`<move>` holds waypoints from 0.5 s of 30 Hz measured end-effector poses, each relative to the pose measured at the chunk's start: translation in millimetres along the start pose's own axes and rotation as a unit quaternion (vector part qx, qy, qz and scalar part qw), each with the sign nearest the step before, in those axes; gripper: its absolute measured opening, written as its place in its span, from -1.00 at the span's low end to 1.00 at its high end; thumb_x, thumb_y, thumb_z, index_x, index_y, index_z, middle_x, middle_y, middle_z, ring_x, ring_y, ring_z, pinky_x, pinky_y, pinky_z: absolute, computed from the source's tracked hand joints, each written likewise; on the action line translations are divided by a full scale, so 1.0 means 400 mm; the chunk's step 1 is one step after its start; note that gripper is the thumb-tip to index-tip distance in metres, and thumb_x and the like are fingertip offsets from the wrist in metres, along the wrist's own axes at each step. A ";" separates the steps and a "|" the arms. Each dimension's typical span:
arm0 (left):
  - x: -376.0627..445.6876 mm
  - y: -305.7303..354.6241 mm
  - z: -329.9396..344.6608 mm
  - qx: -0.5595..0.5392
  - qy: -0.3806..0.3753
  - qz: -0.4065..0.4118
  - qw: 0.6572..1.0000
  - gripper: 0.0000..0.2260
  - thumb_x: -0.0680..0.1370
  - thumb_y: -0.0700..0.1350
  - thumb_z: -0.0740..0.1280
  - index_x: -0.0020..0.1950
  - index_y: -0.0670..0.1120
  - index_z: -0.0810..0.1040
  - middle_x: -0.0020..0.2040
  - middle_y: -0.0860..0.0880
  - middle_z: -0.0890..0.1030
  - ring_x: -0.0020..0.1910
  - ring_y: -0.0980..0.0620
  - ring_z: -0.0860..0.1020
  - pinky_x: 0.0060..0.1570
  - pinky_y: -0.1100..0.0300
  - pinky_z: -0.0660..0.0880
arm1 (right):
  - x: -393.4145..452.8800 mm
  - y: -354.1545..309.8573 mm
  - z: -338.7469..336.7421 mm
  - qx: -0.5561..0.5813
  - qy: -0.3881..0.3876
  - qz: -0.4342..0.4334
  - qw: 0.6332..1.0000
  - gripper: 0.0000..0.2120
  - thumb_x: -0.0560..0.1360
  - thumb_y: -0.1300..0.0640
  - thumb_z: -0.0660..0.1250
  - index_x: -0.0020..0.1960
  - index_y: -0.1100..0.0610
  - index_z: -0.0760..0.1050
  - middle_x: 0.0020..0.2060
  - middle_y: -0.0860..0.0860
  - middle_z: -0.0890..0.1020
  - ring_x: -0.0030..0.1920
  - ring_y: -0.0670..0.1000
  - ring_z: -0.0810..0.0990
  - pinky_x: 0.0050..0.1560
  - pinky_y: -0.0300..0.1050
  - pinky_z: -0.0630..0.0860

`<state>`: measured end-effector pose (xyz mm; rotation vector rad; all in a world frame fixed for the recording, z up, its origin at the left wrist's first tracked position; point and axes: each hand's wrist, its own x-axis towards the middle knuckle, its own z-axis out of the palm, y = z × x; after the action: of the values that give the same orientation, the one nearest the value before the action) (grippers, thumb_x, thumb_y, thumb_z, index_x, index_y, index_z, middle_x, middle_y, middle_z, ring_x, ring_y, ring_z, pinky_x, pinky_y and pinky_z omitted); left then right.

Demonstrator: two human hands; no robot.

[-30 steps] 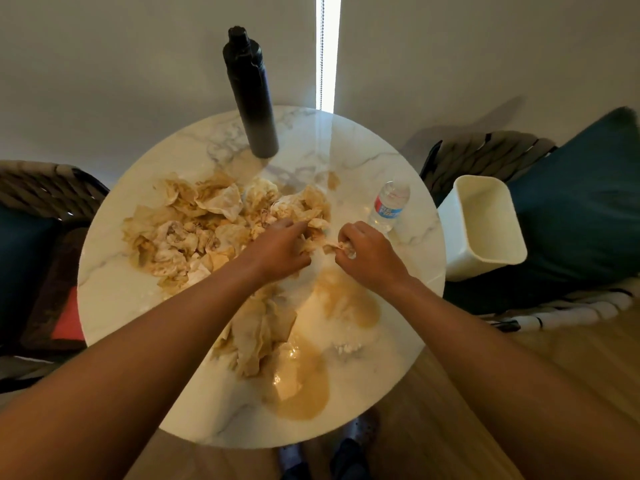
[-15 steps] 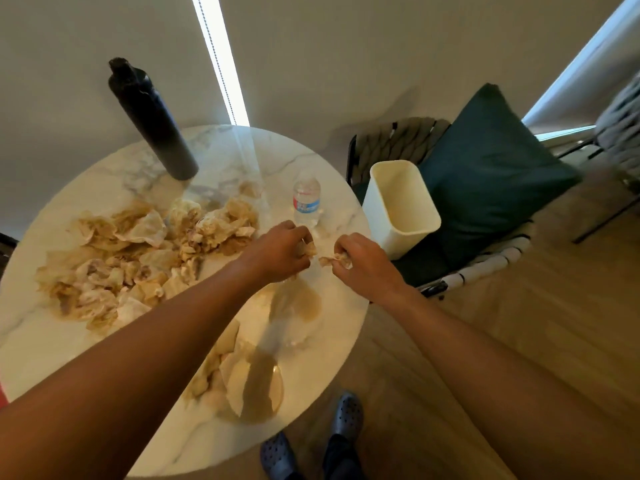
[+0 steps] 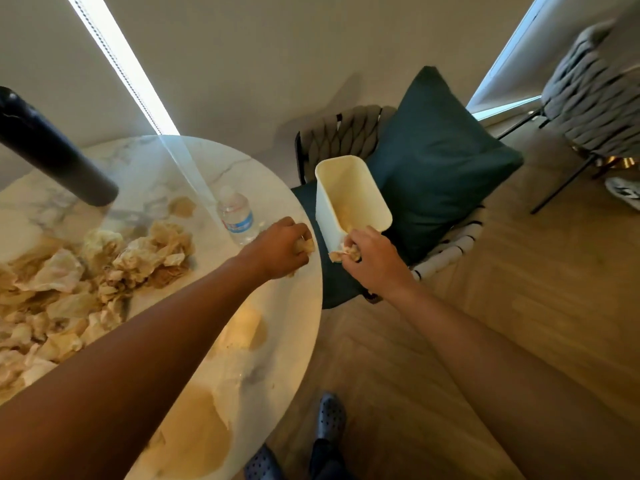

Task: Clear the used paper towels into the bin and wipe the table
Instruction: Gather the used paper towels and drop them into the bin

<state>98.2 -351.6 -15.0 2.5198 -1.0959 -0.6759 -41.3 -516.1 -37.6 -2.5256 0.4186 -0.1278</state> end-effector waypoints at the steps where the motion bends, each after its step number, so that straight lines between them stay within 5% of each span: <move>1: 0.023 0.007 0.000 -0.001 0.002 0.004 1.000 -0.67 0.58 -0.01 0.36 0.33 -0.03 0.50 0.19 -0.06 0.51 0.07 0.01 0.50 0.09 0.16 0.49 | 0.010 0.019 -0.008 -0.006 0.003 0.008 1.000 -0.87 0.54 0.12 0.40 0.06 0.12 0.53 0.05 0.00 0.52 0.00 -0.08 0.49 0.05 -0.15 0.53; 8: 0.229 0.049 -0.026 -0.008 0.025 0.042 0.999 -0.69 0.57 -0.03 0.39 0.30 -0.03 0.54 0.17 -0.05 0.51 0.11 -0.03 0.53 0.13 0.11 0.52 | 0.117 0.144 -0.045 -0.022 0.032 0.049 0.998 -0.83 0.54 0.13 0.39 0.12 0.11 0.55 0.14 0.03 0.43 0.06 0.03 0.54 0.09 -0.07 0.57; 15: 0.433 0.095 -0.017 -0.018 0.040 0.025 0.999 -0.60 0.61 -0.02 0.33 0.44 -0.05 0.43 0.38 -0.10 0.43 0.30 -0.12 0.46 0.25 0.05 0.46 | 0.230 0.221 -0.045 0.008 0.040 0.055 0.998 -0.74 0.54 0.09 0.43 0.20 0.10 0.54 0.17 0.01 0.45 0.07 -0.05 0.53 0.09 -0.15 0.55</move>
<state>182.1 -505.1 -43.4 2.4578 -1.1048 -0.5710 18.9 -624.9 -71.5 -2.4811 0.5856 -0.1898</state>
